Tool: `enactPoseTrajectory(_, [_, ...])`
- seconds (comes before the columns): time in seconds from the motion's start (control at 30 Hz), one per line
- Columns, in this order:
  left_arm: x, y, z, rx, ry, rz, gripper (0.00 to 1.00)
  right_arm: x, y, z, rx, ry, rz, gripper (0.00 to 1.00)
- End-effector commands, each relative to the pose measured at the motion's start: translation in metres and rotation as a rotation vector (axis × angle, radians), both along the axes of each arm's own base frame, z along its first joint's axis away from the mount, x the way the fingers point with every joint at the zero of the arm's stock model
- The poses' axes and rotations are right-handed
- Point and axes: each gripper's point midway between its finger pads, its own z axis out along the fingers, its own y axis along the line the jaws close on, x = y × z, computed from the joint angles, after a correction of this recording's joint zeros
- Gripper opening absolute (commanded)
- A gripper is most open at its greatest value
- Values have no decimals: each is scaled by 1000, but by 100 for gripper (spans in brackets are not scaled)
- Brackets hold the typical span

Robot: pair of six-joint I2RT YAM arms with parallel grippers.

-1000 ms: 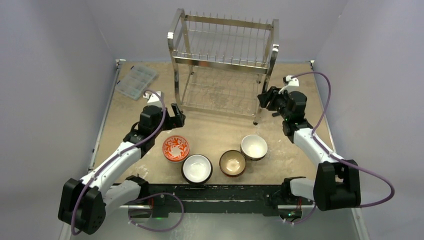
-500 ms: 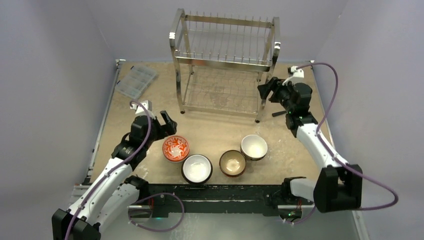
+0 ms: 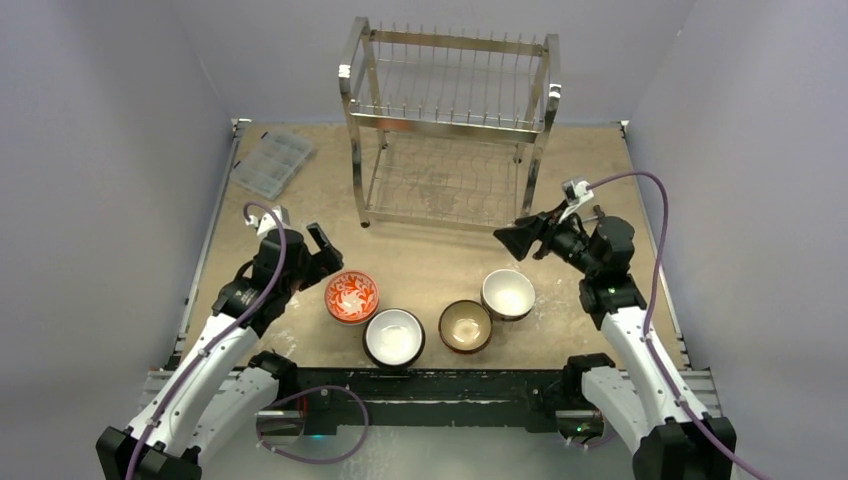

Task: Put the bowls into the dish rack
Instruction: Pick up the bowl from the center of the board.

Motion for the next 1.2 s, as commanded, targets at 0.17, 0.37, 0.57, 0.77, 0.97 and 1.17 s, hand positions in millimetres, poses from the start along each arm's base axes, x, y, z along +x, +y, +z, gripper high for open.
enactPoseTrajectory(0.17, [10, -25, 38, -89, -121, -114, 98, -28, 54, -18, -23, 58, 218, 76])
enactPoseTrajectory(0.37, [6, -11, 39, -69, -108, -40, 94, -30, 103, -31, -29, 123, 310, 75])
enactPoseTrajectory(0.57, [1, 1, 41, -62, -99, 36, 93, -32, 169, -22, -50, 114, 392, 74])
enactPoseTrajectory(0.77, [-5, 14, 43, -48, -86, 111, 91, -43, 244, -35, -125, 136, 464, 71])
enactPoseTrajectory(0.97, [-9, 12, 41, -74, -83, 113, 90, -43, 291, -57, -208, 159, 478, 56])
enactPoseTrajectory(1.17, [-10, 10, 39, -80, -74, 101, 89, -37, 302, -82, -304, 184, 453, 48])
